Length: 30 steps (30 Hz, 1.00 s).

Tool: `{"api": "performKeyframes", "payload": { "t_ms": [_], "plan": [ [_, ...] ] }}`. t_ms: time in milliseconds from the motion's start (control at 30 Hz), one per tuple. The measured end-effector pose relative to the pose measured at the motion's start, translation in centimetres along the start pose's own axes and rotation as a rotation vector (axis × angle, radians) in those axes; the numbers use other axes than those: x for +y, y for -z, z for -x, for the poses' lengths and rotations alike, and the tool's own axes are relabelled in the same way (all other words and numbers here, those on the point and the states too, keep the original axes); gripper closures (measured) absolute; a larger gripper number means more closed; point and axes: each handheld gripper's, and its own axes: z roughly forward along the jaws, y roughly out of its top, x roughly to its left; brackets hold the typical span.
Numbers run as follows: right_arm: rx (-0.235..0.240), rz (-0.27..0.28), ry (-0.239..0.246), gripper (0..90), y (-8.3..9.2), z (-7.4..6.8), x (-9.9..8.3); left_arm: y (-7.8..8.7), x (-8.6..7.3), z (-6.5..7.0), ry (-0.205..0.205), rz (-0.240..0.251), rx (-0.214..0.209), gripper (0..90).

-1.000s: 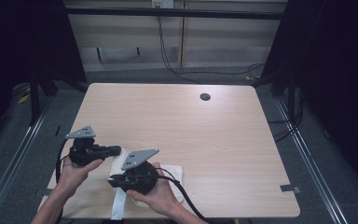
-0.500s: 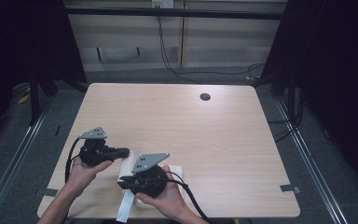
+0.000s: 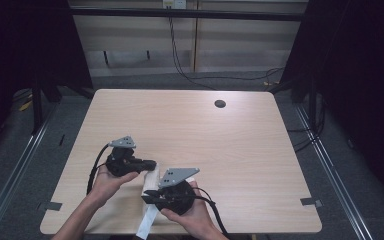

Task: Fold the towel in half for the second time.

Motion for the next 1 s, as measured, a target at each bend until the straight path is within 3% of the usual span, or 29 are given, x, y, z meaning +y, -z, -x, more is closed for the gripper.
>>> {"api": "performKeyframes", "payload": {
  "t_ms": [133,300,433,700,833,933,1000],
  "plan": [
    [-0.015,-0.003,-0.017,82.0,1.0,0.2,-0.9,-1.3,0.4,0.6,-0.016,-0.019,-0.016,86.2],
    [-0.041,-0.019,-0.024,81.9,2.1,0.5,-2.1,-2.5,0.9,1.0,-0.003,-0.036,-0.031,86.1],
    [-0.04,-0.02,-0.04,81.3,2.8,0.9,-2.7,-3.2,1.5,1.5,-0.026,-0.058,-0.03,86.1],
    [-0.05,-0.054,-0.052,80.7,3.0,0.9,-4.4,-5.4,1.0,2.0,-0.023,-0.098,-0.061,85.9],
    [-0.051,-0.062,-0.052,80.4,3.5,0.7,-4.8,-5.8,1.3,2.5,-0.044,-0.102,-0.073,85.7],
    [-0.065,-0.078,-0.064,80.1,3.6,0.9,-5.4,-6.8,1.3,2.5,-0.05,-0.151,-0.06,85.6],
    [-0.076,-0.106,-0.076,80.1,3.4,1.2,-6.0,-7.6,1.0,2.4,-0.03,-0.159,-0.061,85.4]
  ]
}}
